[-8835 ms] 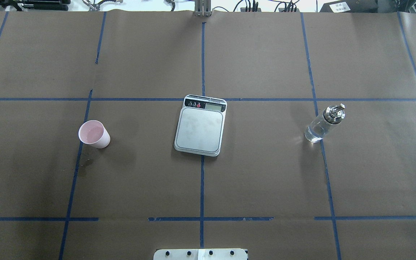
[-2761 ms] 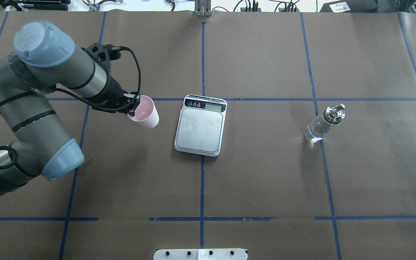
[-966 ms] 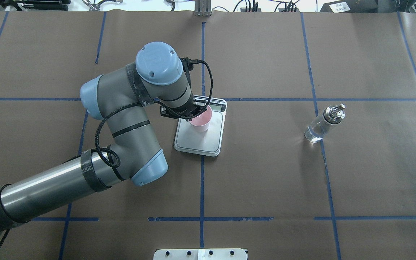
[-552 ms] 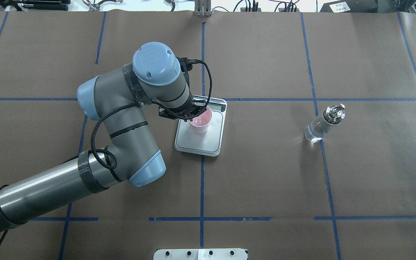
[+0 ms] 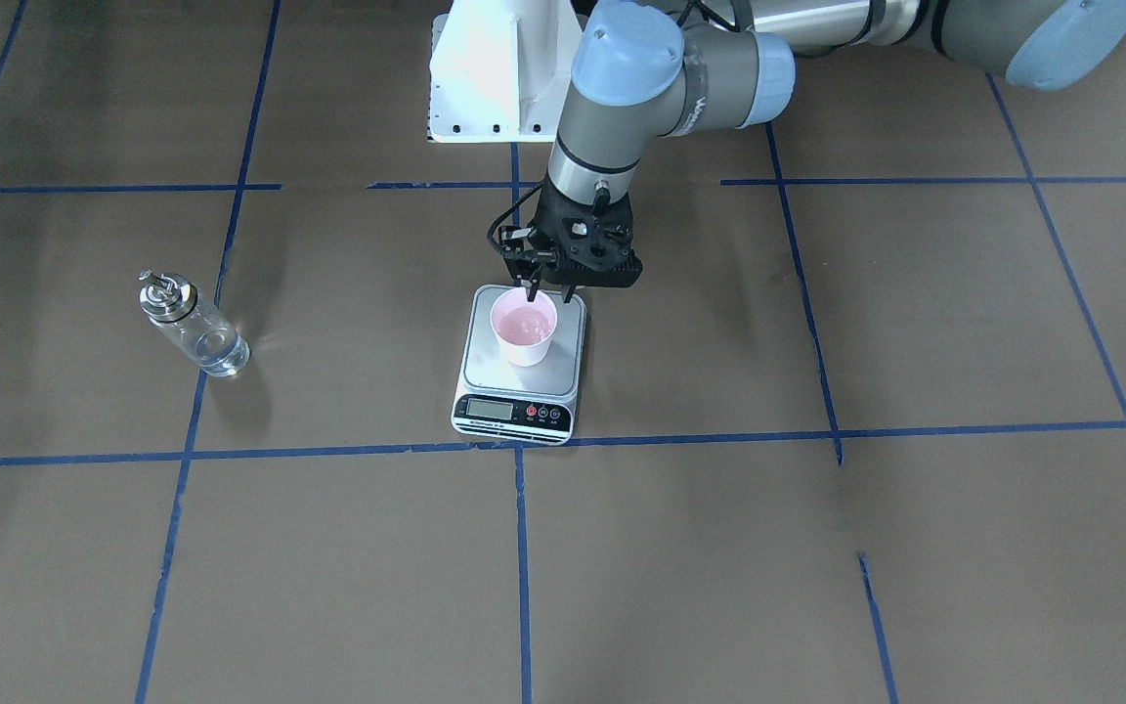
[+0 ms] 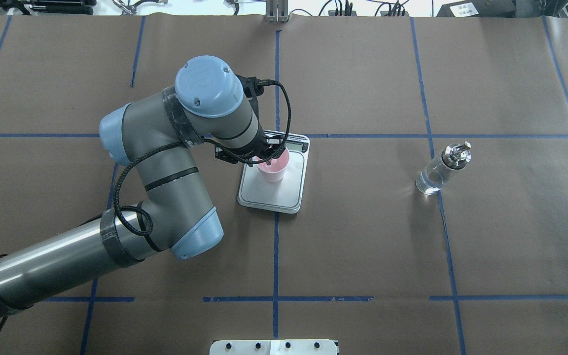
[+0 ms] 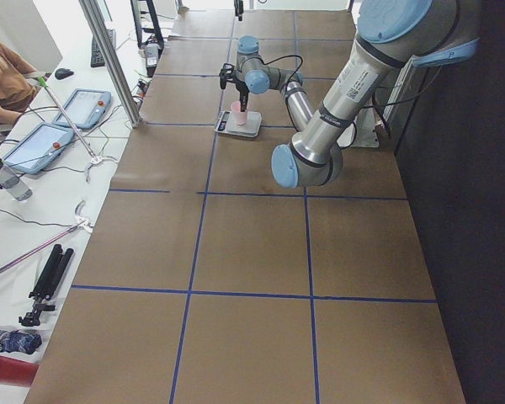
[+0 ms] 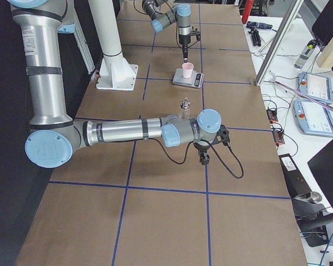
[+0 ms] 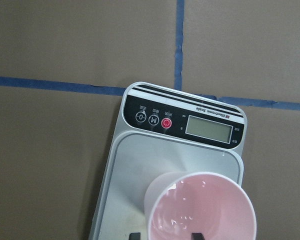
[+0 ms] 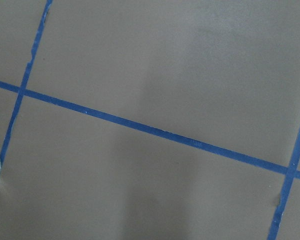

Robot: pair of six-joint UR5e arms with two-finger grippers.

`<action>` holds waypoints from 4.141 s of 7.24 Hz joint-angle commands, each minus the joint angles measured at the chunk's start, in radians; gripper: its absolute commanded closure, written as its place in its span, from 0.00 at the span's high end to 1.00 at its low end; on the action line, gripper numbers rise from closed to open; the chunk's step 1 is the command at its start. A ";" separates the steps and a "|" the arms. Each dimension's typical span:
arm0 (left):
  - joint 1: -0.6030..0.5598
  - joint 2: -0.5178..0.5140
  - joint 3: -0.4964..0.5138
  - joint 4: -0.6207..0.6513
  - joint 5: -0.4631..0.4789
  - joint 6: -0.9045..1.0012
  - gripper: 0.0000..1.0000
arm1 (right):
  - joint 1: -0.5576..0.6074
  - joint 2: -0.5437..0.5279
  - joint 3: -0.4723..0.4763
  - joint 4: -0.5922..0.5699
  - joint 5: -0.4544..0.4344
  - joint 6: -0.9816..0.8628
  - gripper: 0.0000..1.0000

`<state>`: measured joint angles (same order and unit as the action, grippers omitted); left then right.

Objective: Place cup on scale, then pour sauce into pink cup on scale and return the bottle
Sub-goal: 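Lower the pink cup onto the scale and open the left gripper, then raise the left gripper off the scale while the right gripper reaches for the bottle, then close the right gripper around the glass sauce bottle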

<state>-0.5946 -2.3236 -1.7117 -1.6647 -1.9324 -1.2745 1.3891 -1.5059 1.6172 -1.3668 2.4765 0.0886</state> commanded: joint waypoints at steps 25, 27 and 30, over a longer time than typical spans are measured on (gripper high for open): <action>-0.350 0.451 -0.217 -0.004 0.003 0.698 0.54 | -1.141 -0.185 0.204 0.723 -1.676 1.146 1.00; -0.350 0.457 -0.210 -0.004 0.004 0.702 0.54 | -1.141 -0.166 0.178 0.724 -1.691 1.146 1.00; -0.352 0.461 -0.215 -0.006 0.003 0.702 0.55 | -1.141 -0.146 0.149 0.724 -1.691 1.146 1.00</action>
<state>-0.9461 -1.8631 -1.9260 -1.6703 -1.9296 -0.5724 0.2490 -1.6611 1.7863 -0.6434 0.7857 1.2348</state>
